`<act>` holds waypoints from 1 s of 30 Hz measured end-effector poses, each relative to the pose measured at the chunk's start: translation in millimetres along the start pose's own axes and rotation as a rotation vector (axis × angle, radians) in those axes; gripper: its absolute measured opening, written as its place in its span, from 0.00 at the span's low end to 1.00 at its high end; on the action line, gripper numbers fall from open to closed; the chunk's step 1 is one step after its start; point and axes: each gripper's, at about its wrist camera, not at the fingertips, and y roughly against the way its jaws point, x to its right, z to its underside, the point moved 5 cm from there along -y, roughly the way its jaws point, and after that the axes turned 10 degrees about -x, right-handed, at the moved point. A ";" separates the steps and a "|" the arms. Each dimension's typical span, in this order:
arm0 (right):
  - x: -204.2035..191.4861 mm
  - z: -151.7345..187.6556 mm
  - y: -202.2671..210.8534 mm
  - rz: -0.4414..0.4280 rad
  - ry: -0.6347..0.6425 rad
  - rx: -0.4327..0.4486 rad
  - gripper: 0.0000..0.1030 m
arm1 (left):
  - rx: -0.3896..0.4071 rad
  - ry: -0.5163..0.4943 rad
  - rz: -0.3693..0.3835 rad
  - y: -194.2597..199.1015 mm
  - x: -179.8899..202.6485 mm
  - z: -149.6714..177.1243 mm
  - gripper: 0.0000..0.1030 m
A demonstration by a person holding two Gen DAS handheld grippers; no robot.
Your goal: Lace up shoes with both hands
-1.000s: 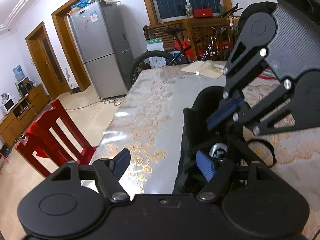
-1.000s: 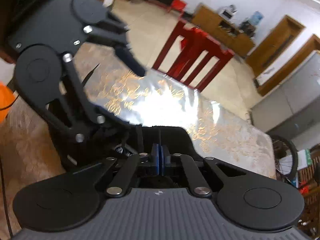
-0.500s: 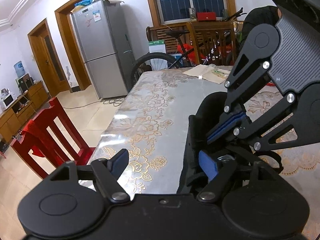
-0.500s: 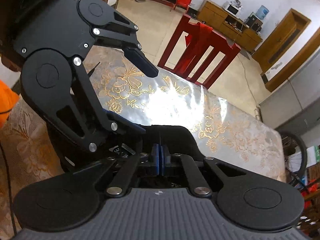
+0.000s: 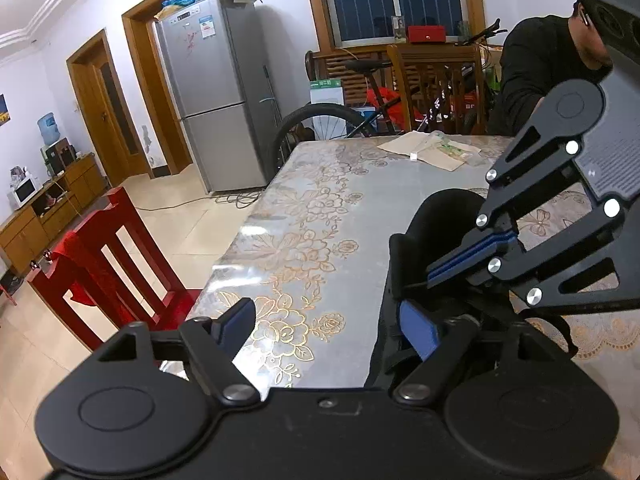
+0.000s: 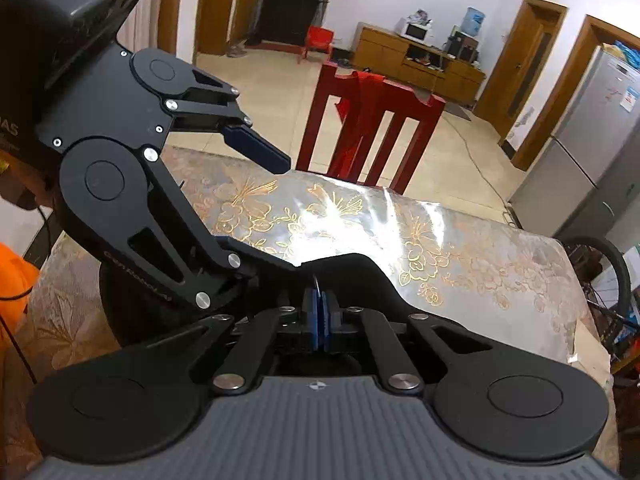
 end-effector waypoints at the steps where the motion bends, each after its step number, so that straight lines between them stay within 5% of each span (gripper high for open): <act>1: 0.3 0.2 -2.0 0.001 -0.008 -0.001 0.03 | 0.000 0.002 0.000 -0.3 -0.3 -0.2 0.76; 18: 5.9 0.9 -15.8 -0.031 -0.133 0.044 0.03 | -0.025 -0.003 -0.030 -1.2 -7.9 5.7 0.74; 30: 2.4 -2.4 -21.9 0.025 -0.030 0.015 0.03 | 0.010 -0.002 -0.014 -5.8 -7.4 -3.7 0.78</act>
